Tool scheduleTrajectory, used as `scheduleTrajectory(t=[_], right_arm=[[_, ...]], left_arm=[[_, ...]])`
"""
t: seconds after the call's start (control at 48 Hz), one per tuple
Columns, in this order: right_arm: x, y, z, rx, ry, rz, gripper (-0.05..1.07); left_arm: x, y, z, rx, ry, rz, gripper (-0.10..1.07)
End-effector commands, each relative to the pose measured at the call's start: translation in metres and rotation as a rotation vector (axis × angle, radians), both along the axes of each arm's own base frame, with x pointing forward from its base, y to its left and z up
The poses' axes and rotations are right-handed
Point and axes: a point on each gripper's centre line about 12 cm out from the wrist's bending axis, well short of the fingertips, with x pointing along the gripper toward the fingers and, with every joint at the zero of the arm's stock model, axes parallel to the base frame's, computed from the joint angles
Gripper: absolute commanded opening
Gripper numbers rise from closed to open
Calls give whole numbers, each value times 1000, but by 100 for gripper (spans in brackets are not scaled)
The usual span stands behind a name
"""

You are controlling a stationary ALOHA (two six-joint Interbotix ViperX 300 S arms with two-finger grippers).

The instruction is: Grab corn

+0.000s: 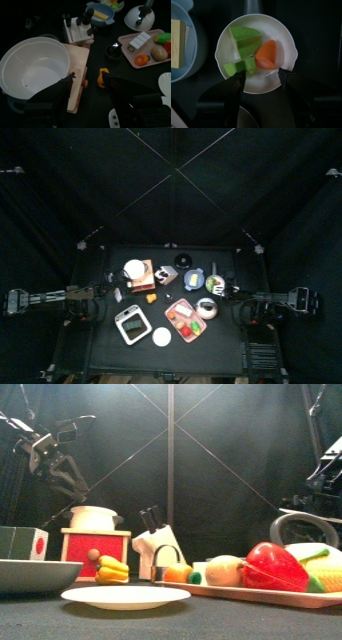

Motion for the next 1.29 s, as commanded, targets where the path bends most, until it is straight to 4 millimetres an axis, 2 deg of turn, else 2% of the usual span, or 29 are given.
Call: scheduleTrajectory(t=[0.0, 0.083, 0.208, 0.417, 0.604, 0.812, 1.0, 1.271], right_arm=[[7, -2, 10, -24, -35, 19, 89], [11, -3, 18, -49, -56, 37, 89], [21, -4, 34, -85, -108, 66, 89], [44, 1, 74, -165, -224, 155, 89], [69, 18, 107, -228, -332, 294, 89], [103, 49, 135, -238, -469, 492, 89], [124, 71, 150, -230, -524, 587, 89], [149, 94, 151, -174, -524, 624, 88]], left_arm=[[9, -19, 26, 28, -89, -106, 87], [11, -36, 37, 69, -160, -215, 87], [14, -48, 43, 114, -216, -311, 87], [13, -50, 41, 116, -222, -326, 87], [13, -50, 38, 114, -217, -327, 87], [12, -50, 36, 113, -210, -327, 87], [12, -50, 35, 113, -208, -327, 87], [11, -47, 33, 112, -200, -313, 87]])
